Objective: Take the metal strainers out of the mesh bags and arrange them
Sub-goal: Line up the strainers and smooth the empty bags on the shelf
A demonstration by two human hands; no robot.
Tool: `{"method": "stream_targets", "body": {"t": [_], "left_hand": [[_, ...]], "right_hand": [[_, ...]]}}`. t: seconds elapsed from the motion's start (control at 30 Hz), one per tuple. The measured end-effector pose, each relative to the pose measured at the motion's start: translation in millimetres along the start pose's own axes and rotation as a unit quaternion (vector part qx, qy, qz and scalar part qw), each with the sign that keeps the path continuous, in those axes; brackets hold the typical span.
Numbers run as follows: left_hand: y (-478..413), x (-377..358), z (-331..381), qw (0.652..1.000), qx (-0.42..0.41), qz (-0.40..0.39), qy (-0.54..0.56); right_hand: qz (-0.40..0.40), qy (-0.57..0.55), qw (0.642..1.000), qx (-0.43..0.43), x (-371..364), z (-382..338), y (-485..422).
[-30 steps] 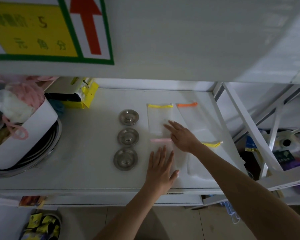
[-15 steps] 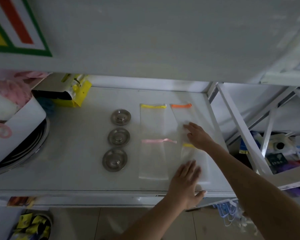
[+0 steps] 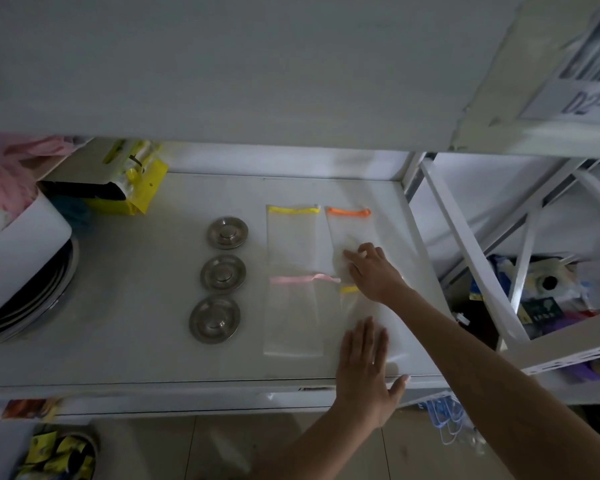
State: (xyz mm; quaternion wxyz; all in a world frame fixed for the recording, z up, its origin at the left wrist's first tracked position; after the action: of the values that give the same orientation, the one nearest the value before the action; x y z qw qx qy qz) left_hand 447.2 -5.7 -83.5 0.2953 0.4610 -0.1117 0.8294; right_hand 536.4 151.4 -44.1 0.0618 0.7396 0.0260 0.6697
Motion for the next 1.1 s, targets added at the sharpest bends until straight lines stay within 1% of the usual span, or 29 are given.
{"method": "stream_targets", "body": {"t": [0.13, 0.2, 0.27, 0.37, 0.47, 0.5, 0.57, 0.63, 0.67, 0.7, 0.77, 0.87, 1.03, 1.1], "left_hand": [[-3, 0, 0, 1.0, -0.023, -0.011, -0.011], [-2, 1, -1, 0.999, -0.029, -0.006, -0.024], [2, 3, -1, 0.999, -0.029, -0.005, -0.026], [11, -2, 9, 0.999, -0.039, -0.003, -0.021], [18, -5, 27, 0.997, -0.063, -0.035, 0.003], [18, -3, 31, 0.997, -0.072, -0.031, 0.014], [18, -4, 28, 0.996, -0.062, -0.052, 0.028], [15, -7, 22, 0.997, -0.065, -0.047, -0.005], [13, -10, 18, 0.997, -0.055, -0.061, -0.012], [12, -10, 15, 0.997, -0.061, -0.054, -0.011], [9, -8, 16, 0.994, -0.1, -0.029, 0.013], [4, -1, 16, 0.99, -0.113, -0.079, 0.018], [-1, 1, 8, 0.987, -0.109, -0.115, -0.021], [0, 1, 8, 0.987, -0.11, -0.117, -0.026]], "right_hand": [[-0.007, -0.009, 1.0, -0.005, -1, 4, -4], [-0.005, -0.043, 0.999, -0.016, 0, 10, -7], [0.014, -0.078, 0.997, -0.025, 6, 18, -9], [0.018, -0.103, 0.995, -0.011, 10, 25, -7], [-0.012, -0.075, 0.997, 0.022, 0, 23, -4], [-0.015, -0.068, 0.997, 0.025, -2, 23, -3], [-0.013, -0.067, 0.997, 0.02, -6, 23, -2], [-0.015, -0.068, 0.998, 0.012, -8, 24, -1], [-0.016, -0.066, 0.998, 0.011, -9, 24, -1], [-0.02, -0.066, 0.998, 0.009, -9, 24, -1], [-0.025, -0.066, 0.997, 0.01, -9, 24, -1], [-0.031, -0.067, 0.997, 0.013, -10, 25, 0], [-0.021, -0.061, 0.998, 0.01, -8, 24, 2], [-0.026, -0.064, 0.998, 0.009, -8, 23, 3]]}}
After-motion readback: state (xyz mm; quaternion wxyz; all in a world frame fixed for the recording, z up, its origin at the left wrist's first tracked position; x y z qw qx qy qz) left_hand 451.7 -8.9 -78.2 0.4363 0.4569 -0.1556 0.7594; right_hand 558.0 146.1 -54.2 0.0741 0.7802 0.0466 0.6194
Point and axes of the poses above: each hand's wrist, its own y-axis away from the middle knuckle, its own x-axis out of the back of the hand, z = x × y, the point moved 7 cm from there along -y, towards the middle knuckle, and after that the axes turned 10 degrees about y, right-handed, at the moved point
